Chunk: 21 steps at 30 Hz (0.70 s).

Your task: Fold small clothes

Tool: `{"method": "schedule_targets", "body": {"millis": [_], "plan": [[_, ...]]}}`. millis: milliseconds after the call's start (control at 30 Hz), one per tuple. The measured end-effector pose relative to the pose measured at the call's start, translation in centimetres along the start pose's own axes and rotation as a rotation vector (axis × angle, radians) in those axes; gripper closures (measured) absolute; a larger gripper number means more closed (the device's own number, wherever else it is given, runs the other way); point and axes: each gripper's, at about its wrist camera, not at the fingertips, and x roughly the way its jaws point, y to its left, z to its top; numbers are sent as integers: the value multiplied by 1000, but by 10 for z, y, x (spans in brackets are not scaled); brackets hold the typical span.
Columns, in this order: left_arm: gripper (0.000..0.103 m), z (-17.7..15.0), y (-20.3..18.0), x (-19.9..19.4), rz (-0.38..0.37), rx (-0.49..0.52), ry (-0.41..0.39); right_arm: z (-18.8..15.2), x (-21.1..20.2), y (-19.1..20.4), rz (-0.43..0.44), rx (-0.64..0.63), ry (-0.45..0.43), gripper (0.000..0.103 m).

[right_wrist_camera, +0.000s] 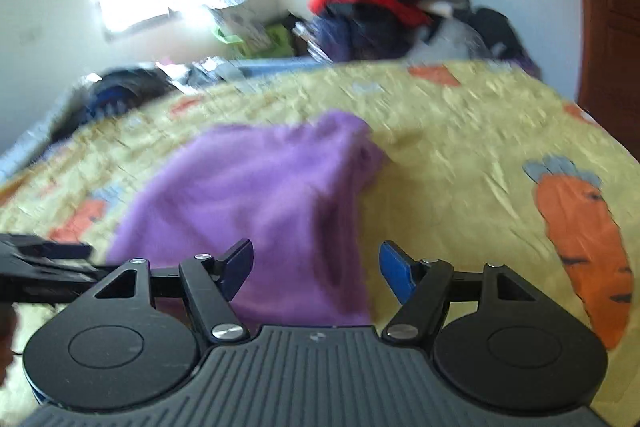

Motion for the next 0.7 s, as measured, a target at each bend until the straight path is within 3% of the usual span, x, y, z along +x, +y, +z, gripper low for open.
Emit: {"method": "schedule_targets", "body": {"millis": [133,500,600,700], "plan": [[22,-2,-1,0,14,-2,3,1,7,12,84,-34,29,34],[21,-5,0,0,5,-6,14,-18,19,6,38,-29,136,37],[21,-9,0,-7,4,-7,13,-21,4,6,5,-20,117,40],[19,-15,-2,-14,7,-17,22,-26,-15,14,4,-7,88,33]]}}
